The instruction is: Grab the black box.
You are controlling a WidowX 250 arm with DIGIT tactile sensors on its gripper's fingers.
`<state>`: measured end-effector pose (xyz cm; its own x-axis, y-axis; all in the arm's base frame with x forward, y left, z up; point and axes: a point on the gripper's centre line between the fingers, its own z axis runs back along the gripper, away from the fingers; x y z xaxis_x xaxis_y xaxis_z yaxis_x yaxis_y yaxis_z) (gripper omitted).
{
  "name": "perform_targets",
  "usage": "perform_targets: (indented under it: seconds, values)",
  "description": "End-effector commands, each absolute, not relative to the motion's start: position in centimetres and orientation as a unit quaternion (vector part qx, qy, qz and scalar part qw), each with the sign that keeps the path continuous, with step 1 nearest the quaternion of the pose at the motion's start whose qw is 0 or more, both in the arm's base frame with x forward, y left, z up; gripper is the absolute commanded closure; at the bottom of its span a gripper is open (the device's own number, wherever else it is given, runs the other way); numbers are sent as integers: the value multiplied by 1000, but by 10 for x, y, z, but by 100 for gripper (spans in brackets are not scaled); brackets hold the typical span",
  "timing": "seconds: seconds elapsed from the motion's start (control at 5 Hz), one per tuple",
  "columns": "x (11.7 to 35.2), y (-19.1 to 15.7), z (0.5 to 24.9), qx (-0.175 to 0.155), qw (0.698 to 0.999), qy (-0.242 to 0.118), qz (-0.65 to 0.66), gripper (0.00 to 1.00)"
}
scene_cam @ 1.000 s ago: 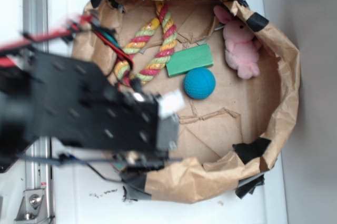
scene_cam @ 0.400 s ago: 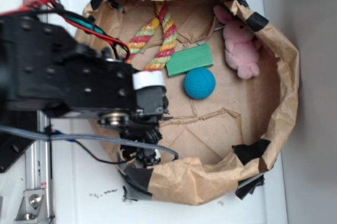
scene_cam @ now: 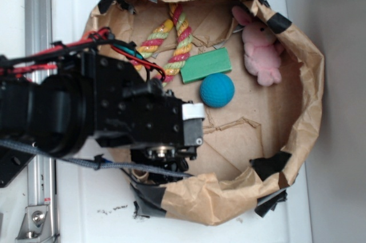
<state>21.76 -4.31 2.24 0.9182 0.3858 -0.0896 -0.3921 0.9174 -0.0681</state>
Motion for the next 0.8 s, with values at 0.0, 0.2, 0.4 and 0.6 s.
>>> perform_targets:
  seconds: [0.0, 0.2, 0.4, 0.6]
  values:
    - [207, -51, 19, -39, 979, 26, 196, 100]
    - [204, -52, 23, -32, 982, 11, 188, 100]
    - [209, -42, 28, -31, 981, -2, 193, 100]
    - [219, -23, 41, -12, 981, -41, 190, 100]
